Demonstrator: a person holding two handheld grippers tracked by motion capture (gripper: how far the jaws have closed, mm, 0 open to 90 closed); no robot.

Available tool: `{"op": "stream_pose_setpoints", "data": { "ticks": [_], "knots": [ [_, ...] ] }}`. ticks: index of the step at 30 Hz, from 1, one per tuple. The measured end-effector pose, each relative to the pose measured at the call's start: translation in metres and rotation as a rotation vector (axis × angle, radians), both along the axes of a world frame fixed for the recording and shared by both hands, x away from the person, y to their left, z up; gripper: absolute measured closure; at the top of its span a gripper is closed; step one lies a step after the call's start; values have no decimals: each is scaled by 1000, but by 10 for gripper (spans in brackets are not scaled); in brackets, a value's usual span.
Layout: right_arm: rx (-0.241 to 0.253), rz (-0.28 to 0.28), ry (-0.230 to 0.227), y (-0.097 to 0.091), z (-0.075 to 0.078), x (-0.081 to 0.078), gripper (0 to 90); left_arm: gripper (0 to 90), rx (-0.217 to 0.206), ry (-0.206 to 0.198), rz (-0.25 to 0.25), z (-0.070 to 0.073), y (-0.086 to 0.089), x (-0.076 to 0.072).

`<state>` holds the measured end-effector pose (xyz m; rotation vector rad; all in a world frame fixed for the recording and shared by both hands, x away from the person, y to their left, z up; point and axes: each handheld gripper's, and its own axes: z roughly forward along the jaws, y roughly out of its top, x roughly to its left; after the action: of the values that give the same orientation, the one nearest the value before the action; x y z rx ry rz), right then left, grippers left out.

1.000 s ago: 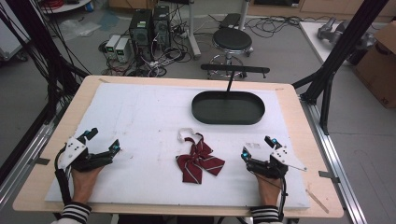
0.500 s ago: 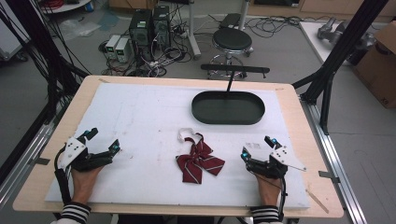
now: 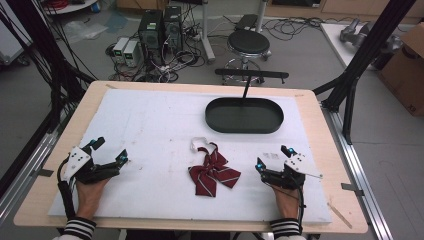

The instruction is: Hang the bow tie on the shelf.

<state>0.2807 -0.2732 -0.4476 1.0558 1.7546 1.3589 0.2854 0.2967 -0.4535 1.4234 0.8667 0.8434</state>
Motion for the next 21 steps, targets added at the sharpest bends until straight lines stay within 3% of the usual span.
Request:
{"op": "stream_pose_setpoints", "data": {
  "ticks": [5, 15, 21],
  "knots": [
    [-43, 15, 14, 6, 12, 2, 37, 70, -3, -2, -3, 0, 1, 0],
    [-116, 116, 38, 30, 40, 17, 37, 70, -9, -5, -13, 0, 1, 0],
    [-163, 186, 97, 49, 54, 32, 38, 70, -7, -3, -14, 0, 1, 0]
  ]
}}
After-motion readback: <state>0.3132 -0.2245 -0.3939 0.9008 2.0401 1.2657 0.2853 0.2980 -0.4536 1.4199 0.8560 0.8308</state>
